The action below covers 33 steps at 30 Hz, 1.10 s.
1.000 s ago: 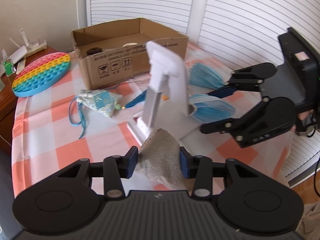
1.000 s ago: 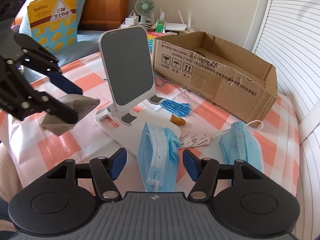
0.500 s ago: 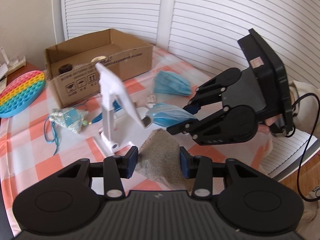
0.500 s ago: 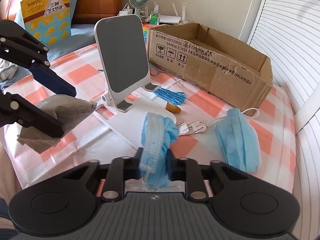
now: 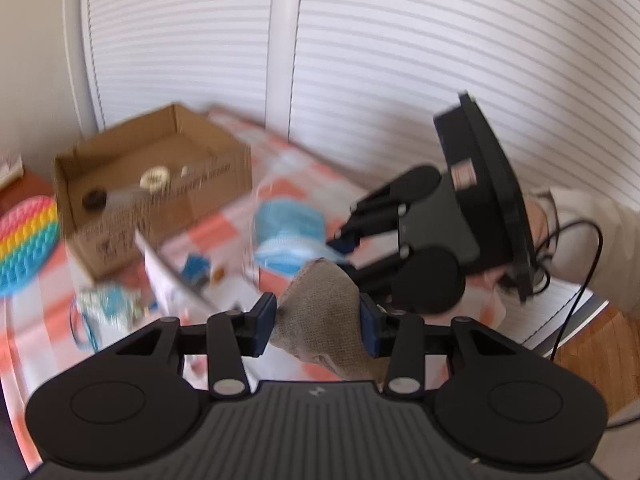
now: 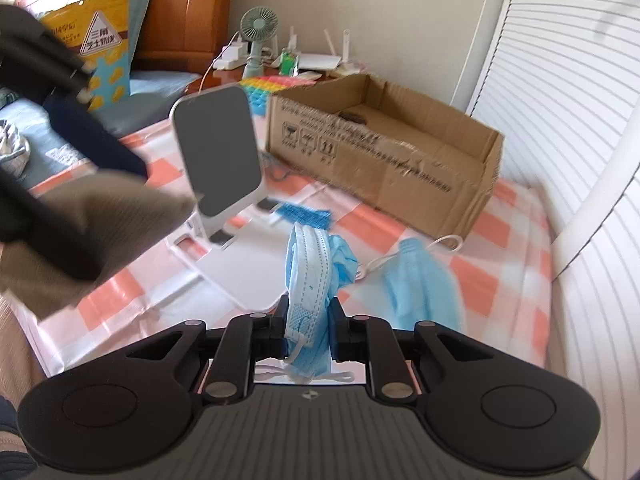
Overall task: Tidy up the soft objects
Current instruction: 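Carry beige sachet and blue mask over the cardboard box with both tools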
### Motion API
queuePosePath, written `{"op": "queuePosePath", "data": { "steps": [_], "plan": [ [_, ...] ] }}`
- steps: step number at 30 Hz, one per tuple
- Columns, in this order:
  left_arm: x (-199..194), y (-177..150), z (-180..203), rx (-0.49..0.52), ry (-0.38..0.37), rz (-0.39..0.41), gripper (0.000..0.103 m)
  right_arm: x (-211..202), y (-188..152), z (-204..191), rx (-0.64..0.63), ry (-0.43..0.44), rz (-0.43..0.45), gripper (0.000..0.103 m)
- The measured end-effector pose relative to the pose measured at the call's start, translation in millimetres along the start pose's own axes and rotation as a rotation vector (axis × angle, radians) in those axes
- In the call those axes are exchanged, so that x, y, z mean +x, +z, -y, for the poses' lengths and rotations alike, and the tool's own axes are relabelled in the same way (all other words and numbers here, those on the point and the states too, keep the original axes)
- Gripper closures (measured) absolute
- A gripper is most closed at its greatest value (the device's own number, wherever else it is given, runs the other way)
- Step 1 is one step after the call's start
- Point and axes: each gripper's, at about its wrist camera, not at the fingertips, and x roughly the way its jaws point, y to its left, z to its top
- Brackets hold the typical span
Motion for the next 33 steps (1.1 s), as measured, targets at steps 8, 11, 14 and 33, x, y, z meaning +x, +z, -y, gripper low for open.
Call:
{"op": "queuePosePath", "data": {
  "steps": [8, 11, 14, 33],
  "plan": [
    [13.9, 71.2, -25.7, 0.013, 0.104, 0.045, 0.061, -2.4, 18.8, 27.4, 0.062, -0.046, 0.017, 0.082],
    [31.9, 91.6, -48.0, -0.005, 0.154, 0.025, 0.061, 0.4, 31.9, 38.3, 0.085, -0.054, 0.024, 0.082],
    [50.2, 104.5, -70.4, -0.02, 0.2, 0.0, 0.061, 5.7, 47.2, 50.4, 0.12, -0.056, 0.035, 0.082],
    [134.7, 143.2, -182.2, -0.111, 0.316, -0.081, 0.06, 62.4, 113.7, 96.2, 0.158, -0.08, -0.003, 0.082]
  ]
}}
